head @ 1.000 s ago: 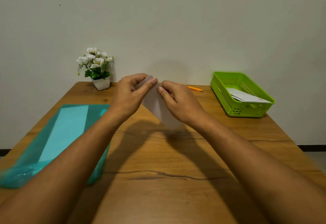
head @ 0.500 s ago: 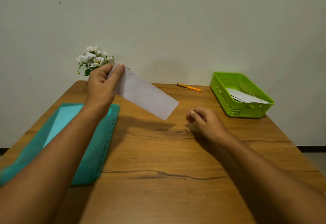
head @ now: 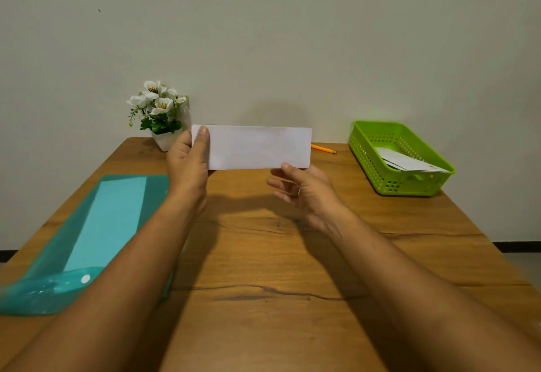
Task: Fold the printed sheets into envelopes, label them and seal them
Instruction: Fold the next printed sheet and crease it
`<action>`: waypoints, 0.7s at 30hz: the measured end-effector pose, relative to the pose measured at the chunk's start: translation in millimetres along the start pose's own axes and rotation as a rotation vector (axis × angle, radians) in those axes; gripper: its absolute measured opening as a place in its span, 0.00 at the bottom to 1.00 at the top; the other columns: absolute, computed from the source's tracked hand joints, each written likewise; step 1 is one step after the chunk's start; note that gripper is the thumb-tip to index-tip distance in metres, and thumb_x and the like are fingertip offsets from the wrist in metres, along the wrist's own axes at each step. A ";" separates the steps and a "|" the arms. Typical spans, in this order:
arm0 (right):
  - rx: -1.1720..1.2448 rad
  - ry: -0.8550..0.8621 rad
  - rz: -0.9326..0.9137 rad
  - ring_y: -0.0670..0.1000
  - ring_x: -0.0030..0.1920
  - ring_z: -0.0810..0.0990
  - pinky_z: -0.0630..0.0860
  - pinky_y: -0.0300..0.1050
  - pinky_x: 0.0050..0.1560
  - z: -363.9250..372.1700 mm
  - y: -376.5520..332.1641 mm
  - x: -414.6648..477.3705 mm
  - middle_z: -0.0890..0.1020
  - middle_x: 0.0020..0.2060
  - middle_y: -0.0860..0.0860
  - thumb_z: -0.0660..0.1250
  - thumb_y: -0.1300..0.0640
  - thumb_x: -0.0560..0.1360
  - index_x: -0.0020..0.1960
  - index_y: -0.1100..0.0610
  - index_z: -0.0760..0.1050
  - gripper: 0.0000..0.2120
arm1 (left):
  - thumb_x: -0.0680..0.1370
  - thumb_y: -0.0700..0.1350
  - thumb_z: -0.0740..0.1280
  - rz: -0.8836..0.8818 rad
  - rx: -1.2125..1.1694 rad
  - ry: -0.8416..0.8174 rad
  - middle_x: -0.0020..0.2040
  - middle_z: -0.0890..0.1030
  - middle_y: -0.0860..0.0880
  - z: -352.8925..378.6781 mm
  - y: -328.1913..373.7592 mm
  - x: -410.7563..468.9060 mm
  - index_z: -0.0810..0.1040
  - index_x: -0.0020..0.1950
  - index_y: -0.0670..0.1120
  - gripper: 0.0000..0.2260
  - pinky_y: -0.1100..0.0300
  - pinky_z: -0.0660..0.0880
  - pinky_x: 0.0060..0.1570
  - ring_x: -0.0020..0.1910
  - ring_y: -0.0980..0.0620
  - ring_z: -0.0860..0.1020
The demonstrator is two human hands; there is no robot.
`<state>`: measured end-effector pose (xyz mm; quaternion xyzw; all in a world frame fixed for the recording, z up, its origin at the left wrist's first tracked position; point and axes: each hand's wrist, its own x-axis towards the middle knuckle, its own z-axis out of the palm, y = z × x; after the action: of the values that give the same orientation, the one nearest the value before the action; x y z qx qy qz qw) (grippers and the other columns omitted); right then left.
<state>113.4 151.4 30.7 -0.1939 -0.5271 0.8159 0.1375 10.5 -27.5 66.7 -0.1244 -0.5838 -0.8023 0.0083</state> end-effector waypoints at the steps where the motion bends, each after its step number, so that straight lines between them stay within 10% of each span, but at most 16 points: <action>1: 0.044 0.025 -0.023 0.54 0.49 0.88 0.82 0.55 0.59 4.1 -6.0 1.4 0.87 0.54 0.57 0.69 0.59 0.81 0.57 0.56 0.78 0.05 | 0.84 0.48 0.66 -0.003 0.026 0.010 0.47 0.85 0.54 -2.0 -2.5 -1.4 0.83 0.51 0.51 0.07 0.52 0.79 0.49 0.50 0.54 0.81; 8: -0.006 0.063 -0.264 0.51 0.41 0.85 0.83 0.48 0.47 13.2 -52.2 8.2 0.86 0.41 0.52 0.69 0.62 0.80 0.43 0.54 0.76 0.08 | 0.81 0.44 0.70 -0.122 0.253 -0.165 0.55 0.84 0.50 -18.2 -19.1 -18.9 0.82 0.60 0.49 0.08 0.51 0.81 0.55 0.58 0.48 0.82; 14: -0.570 0.000 -0.525 0.45 0.40 0.80 0.76 0.39 0.42 21.8 -66.5 0.4 0.84 0.41 0.54 0.71 0.60 0.79 0.47 0.55 0.80 0.03 | 0.79 0.47 0.73 0.201 0.359 -0.278 0.61 0.81 0.50 1.4 9.7 -9.2 0.75 0.71 0.49 0.20 0.60 0.80 0.57 0.59 0.56 0.81; 21: -0.826 -0.115 -0.631 0.53 0.45 0.83 0.78 0.51 0.43 33.4 -54.2 -3.3 0.85 0.42 0.50 0.70 0.54 0.81 0.48 0.54 0.81 0.05 | 0.80 0.54 0.70 0.322 0.626 -0.502 0.48 0.86 0.52 17.1 31.2 9.0 0.85 0.54 0.53 0.08 0.39 0.82 0.50 0.51 0.50 0.84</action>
<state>101.9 145.1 93.1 -0.0184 -0.8445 0.4680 0.2596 10.0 -20.1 102.7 -0.3965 -0.7560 -0.5201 0.0284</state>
